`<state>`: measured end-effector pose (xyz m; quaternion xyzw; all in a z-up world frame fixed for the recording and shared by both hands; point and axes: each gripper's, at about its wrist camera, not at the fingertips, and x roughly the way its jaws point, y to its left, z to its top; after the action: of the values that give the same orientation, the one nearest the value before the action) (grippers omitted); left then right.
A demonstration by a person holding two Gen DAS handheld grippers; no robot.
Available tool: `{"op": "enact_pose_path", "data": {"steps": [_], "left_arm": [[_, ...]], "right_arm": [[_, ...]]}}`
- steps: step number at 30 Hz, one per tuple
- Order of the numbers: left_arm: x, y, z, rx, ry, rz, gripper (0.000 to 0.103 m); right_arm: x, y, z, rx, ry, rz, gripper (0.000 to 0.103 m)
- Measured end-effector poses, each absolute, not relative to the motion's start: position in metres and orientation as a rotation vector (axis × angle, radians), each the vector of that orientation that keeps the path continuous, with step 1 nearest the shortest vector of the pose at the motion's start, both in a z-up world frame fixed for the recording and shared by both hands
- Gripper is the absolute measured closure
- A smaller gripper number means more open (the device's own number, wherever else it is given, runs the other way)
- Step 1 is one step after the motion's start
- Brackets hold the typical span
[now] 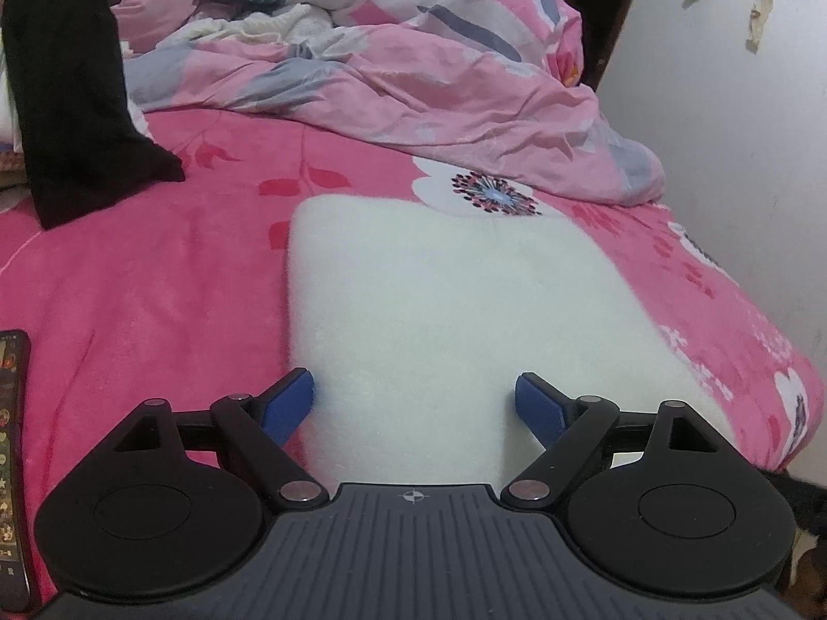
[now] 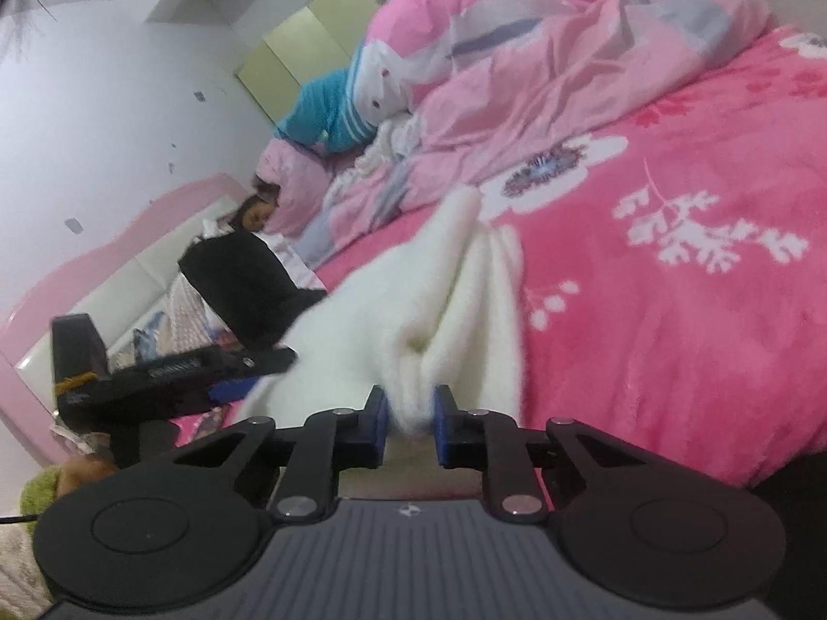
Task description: Fold clothes
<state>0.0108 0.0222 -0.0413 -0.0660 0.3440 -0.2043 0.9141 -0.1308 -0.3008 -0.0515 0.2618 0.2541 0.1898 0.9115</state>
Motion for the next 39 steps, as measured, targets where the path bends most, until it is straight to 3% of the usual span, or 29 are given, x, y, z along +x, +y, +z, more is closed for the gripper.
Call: {"op": "enact_pose_path", "data": {"steps": [12,19,24,26,28,33,39], "left_arm": [[-0.003,0.010,-0.039,-0.059,0.669,-0.448,0.018],[-0.001,0.014,-0.041,-0.084,0.660,-0.440,0.018],[-0.004,0.012,-0.040,-0.070,0.647,-0.436,0.017],[-0.003,0.014,-0.039,-0.079,0.646,-0.434,0.017],[-0.003,0.015,-0.037,-0.082,0.639,-0.427,0.017],[-0.002,0.016,-0.036,-0.071,0.625,-0.416,0.016],[-0.001,0.014,-0.043,-0.085,0.654,-0.401,0.015]], "right_arm": [[-0.140,-0.306,-0.055,0.544,0.529,0.373,0.085],[-0.133,-0.294,-0.045,0.399,0.513,0.357,0.085],[-0.130,-0.302,-0.063,0.456,0.590,0.346,0.076],[-0.133,-0.309,-0.059,0.464,0.577,0.343,0.065],[-0.135,-0.317,-0.055,0.479,0.567,0.349,0.064],[-0.129,-0.335,-0.041,0.528,0.505,0.334,0.064],[-0.121,-0.301,-0.013,0.339,0.380,0.432,0.076]]}}
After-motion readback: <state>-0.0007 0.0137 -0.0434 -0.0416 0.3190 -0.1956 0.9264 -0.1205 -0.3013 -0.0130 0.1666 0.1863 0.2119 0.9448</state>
